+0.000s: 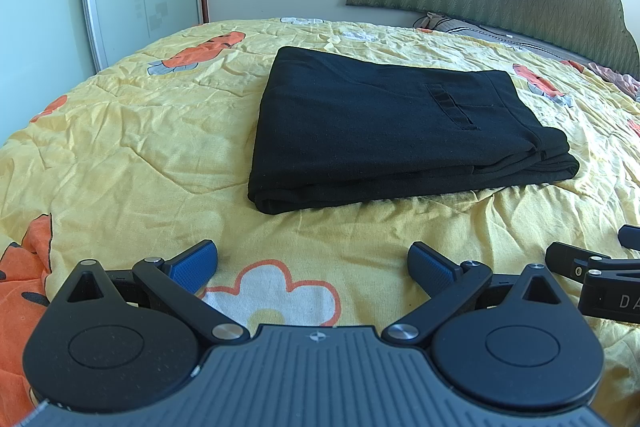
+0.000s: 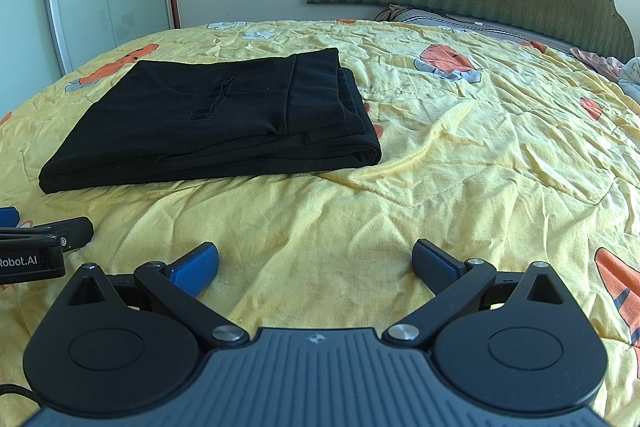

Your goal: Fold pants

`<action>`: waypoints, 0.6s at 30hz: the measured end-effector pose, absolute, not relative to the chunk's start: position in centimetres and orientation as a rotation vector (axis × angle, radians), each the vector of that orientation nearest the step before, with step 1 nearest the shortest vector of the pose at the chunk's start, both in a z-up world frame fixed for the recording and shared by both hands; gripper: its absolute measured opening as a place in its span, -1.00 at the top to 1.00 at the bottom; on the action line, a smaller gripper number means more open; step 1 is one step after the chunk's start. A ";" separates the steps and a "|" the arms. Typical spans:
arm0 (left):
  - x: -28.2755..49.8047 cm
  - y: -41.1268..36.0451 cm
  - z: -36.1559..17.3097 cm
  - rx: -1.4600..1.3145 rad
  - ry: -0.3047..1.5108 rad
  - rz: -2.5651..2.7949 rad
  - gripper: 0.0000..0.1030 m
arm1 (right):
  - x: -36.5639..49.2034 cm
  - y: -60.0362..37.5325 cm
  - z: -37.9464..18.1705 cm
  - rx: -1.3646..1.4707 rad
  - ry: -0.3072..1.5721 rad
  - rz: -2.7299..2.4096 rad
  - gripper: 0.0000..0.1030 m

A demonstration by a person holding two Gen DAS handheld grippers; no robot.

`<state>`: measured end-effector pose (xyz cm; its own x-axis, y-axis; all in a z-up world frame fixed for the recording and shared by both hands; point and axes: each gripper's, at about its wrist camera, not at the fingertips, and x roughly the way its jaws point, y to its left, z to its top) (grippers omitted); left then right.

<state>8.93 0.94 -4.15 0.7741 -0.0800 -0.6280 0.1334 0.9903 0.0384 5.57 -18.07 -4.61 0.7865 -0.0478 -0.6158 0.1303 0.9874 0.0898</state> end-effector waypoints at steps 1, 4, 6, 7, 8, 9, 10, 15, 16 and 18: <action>8.9 1.1 -4.1 0.082 0.676 -0.116 -1.00 | 5.6 -18.1 -4.6 0.130 0.659 -0.096 -1.00; 8.9 1.1 -4.1 0.082 0.676 -0.116 -1.00 | 5.6 -18.1 -4.6 0.130 0.659 -0.096 -1.00; 8.9 1.0 -4.1 0.082 0.676 -0.116 -1.00 | 5.6 -18.0 -4.6 0.130 0.659 -0.096 -1.00; 8.9 1.0 -4.1 0.082 0.676 -0.116 -1.00 | 5.6 -18.0 -4.6 0.130 0.659 -0.096 -1.00; 8.9 1.1 -4.1 0.082 0.676 -0.116 -1.00 | 5.6 -18.1 -4.6 0.130 0.659 -0.096 -1.00; 8.9 1.0 -4.1 0.082 0.676 -0.116 -1.00 | 5.6 -18.0 -4.6 0.130 0.659 -0.096 -1.00; 9.0 1.2 -4.1 0.082 0.676 -0.116 -1.00 | 5.6 -18.0 -4.6 0.130 0.659 -0.096 -1.00; 8.9 1.0 -4.1 0.082 0.676 -0.116 -1.00 | 5.6 -18.1 -4.6 0.130 0.659 -0.096 -1.00; 8.9 1.1 -4.1 0.082 0.676 -0.116 -1.00 | 5.6 -18.0 -4.6 0.130 0.659 -0.096 -1.00; 8.9 1.1 -4.1 0.082 0.676 -0.116 -1.00 | 5.6 -18.0 -4.6 0.130 0.659 -0.096 -1.00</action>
